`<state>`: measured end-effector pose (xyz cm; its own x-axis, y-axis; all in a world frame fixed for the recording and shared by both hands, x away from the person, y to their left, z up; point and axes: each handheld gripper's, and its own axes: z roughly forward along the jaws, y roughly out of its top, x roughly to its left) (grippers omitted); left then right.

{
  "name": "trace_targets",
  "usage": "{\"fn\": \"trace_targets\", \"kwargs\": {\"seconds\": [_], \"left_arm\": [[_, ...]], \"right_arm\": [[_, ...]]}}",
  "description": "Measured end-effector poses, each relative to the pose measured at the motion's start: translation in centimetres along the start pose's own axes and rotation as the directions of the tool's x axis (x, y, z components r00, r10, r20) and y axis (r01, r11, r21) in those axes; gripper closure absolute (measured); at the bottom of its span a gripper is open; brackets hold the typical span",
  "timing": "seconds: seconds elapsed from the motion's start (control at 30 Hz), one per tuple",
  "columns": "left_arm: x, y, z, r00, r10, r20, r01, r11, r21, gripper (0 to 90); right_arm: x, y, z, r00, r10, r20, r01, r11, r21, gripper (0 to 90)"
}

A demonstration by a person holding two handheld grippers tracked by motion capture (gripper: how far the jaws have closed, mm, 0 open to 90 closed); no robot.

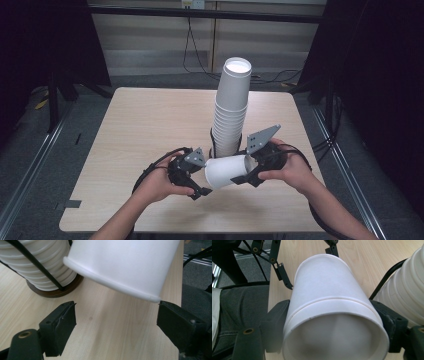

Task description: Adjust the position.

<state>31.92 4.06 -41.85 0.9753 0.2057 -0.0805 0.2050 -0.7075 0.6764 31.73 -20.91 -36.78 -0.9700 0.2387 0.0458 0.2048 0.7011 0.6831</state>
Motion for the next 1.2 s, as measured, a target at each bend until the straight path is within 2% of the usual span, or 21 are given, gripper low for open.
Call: {"fn": "trace_targets", "kwargs": {"seconds": [0.23, 0.33, 0.4, 0.63, 0.8, 0.83, 1.07, 1.1, 1.2], "left_arm": [[-0.02, 0.22, 0.23, 0.9998, -0.015, 0.013, 0.015, 0.9997, -0.022, 15.5], [-0.02, 0.24, 0.30, 0.9997, -0.023, 0.006, 0.023, 0.9991, -0.035, 14.8], [0.09, 0.30, 0.25, 1.0000, -0.003, 0.006, 0.004, 0.9994, -0.035, 13.9], [0.14, 0.49, 0.16, 1.0000, -0.002, 0.007, 0.003, 0.9992, -0.041, 8.1], [0.13, 0.74, 0.00, 0.9993, 0.035, -0.014, -0.036, 0.9984, -0.043, 3.8], [0.14, 0.74, -0.01, 0.9994, 0.036, -0.004, -0.036, 0.9984, -0.043, 2.9], [0.15, 0.69, 0.12, 0.9992, 0.039, 0.001, -0.039, 0.9982, -0.046, 2.9], [0.19, 0.74, 0.06, 0.9985, 0.055, -0.001, -0.055, 0.9978, -0.037, 2.9], [0.14, 0.79, 0.06, 0.9979, 0.064, 0.002, -0.064, 0.9972, -0.039, 2.5]], "right_arm": [[0.05, 0.28, 0.36, 0.9999, -0.001, -0.014, 0.001, 1.000, -0.026, 22.7], [0.13, 0.37, 0.39, 0.9998, 0.000, -0.022, -0.001, 0.999, -0.033, 22.8], [0.23, 0.46, 0.48, 0.9996, -0.007, -0.029, 0.006, 0.999, -0.034, 22.8], [0.28, 0.51, 0.46, 0.9990, -0.010, -0.045, 0.008, 0.999, -0.036, 22.8], [0.22, 0.50, 0.68, 0.9983, -0.010, -0.057, 0.008, 0.999, -0.036, 22.8], [0.22, 0.49, 0.71, 0.9982, -0.009, -0.059, 0.007, 0.999, -0.038, 22.9], [0.24, 0.58, 0.83, 0.9976, -0.015, -0.067, 0.012, 0.999, -0.037, 22.9], [0.24, 0.58, 0.83, 0.9976, -0.015, -0.067, 0.012, 0.999, -0.037, 22.9], [0.22, 0.58, 0.84, 0.9974, -0.015, -0.071, 0.013, 0.999, -0.037, 22.9]]}}
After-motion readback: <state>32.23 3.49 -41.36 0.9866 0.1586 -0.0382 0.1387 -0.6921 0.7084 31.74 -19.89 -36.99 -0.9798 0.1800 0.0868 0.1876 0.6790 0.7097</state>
